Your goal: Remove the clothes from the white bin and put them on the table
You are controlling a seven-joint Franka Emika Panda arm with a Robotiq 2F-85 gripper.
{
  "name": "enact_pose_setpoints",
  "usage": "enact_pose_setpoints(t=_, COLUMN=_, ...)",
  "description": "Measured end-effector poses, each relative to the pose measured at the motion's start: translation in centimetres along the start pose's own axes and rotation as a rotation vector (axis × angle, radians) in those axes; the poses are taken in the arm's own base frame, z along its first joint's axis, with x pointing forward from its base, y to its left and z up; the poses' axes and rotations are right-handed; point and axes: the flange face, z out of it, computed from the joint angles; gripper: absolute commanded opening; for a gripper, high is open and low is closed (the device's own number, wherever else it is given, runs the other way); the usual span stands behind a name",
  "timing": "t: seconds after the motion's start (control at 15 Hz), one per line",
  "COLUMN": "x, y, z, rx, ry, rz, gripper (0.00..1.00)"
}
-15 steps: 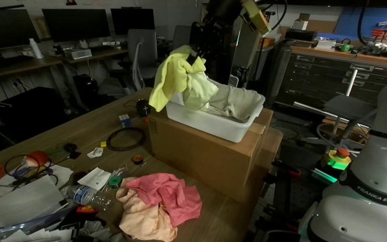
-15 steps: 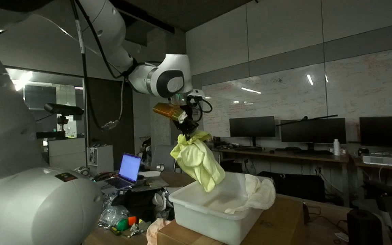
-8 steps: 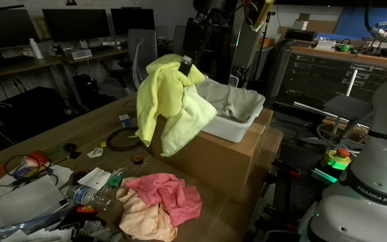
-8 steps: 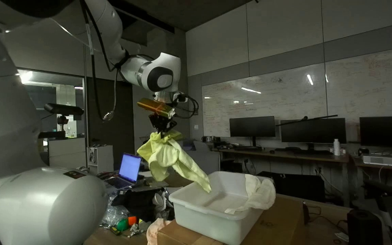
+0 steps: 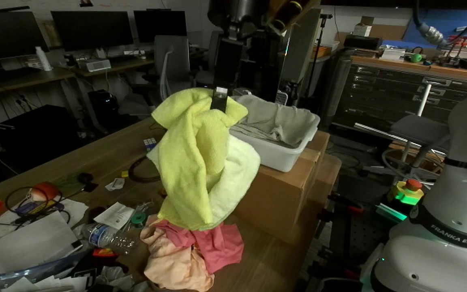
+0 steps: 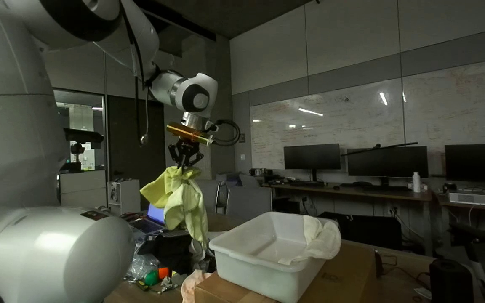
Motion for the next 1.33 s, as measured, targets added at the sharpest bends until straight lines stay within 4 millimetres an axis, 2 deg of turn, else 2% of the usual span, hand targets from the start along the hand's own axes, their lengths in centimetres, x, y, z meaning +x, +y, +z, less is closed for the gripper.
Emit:
enact_pose_setpoints(t=0.2, x=1.9, y=-0.5, z=0.8, rx=-0.017, ry=-0.019, rz=-0.025, gripper=0.06)
enact_pose_setpoints(t=0.4, x=4.0, y=0.0, z=0.9, rx=-0.099, ry=0.061, rz=0.015, gripper=0.06)
enact_pose_setpoints(t=0.47, x=4.6, y=0.4, z=0.9, rx=-0.131, ry=0.101, rz=0.038, gripper=0.36)
enact_pose_setpoints(t=0.6, x=5.4, y=1.4, z=0.7, rx=-0.199, ry=0.169, rz=0.087, gripper=0.44)
enact_pose_setpoints(t=0.73, x=5.8, y=2.8, z=0.6, rx=-0.292, ry=0.206, rz=0.12, gripper=0.6)
enact_pose_setpoints(t=1.07, x=4.3, y=7.0, z=0.8, rx=-0.527, ry=0.194, rz=0.23, gripper=0.97)
enact_pose_setpoints(t=1.33, x=1.4, y=11.7, z=1.2, rx=-0.624, ry=0.157, rz=0.398, gripper=1.0)
